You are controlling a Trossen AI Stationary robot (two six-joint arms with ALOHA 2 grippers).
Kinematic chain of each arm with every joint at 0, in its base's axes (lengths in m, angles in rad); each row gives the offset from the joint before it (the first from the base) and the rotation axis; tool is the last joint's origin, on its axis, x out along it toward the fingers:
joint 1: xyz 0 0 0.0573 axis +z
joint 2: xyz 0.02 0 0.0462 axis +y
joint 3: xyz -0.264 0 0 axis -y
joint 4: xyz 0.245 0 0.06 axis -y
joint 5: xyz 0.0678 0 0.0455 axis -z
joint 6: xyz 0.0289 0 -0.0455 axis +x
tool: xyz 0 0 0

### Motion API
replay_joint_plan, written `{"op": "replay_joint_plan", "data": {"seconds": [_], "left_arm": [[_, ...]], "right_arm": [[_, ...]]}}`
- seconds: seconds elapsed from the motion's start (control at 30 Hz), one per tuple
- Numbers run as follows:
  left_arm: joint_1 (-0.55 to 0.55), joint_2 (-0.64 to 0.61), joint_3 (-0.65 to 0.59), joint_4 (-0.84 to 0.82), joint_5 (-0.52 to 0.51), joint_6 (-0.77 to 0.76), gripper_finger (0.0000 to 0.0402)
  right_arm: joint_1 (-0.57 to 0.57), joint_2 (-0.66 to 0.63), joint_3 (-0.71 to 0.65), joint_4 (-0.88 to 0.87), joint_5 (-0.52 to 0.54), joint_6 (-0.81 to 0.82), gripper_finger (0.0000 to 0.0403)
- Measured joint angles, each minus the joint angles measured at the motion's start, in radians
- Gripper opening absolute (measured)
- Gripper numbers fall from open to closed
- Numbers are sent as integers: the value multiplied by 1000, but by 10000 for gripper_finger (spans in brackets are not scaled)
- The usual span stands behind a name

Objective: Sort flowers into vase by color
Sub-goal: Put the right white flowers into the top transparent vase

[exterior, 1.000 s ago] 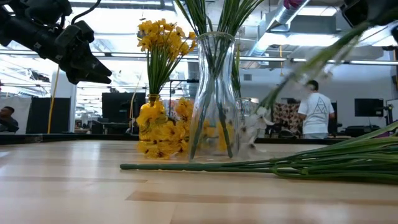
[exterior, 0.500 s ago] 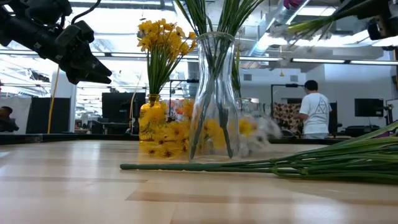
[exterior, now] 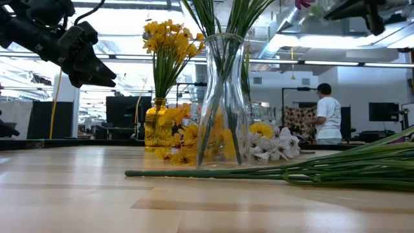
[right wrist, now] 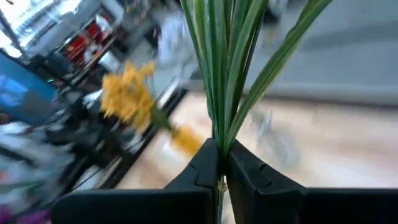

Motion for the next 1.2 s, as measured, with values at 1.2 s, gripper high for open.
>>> {"op": "replay_joint_plan", "data": {"seconds": [1.2], "left_arm": [[0,0,0,1,-2,-45,210]], "right_arm": [[-458,536,-480,1663,-493,-873,44]]}}
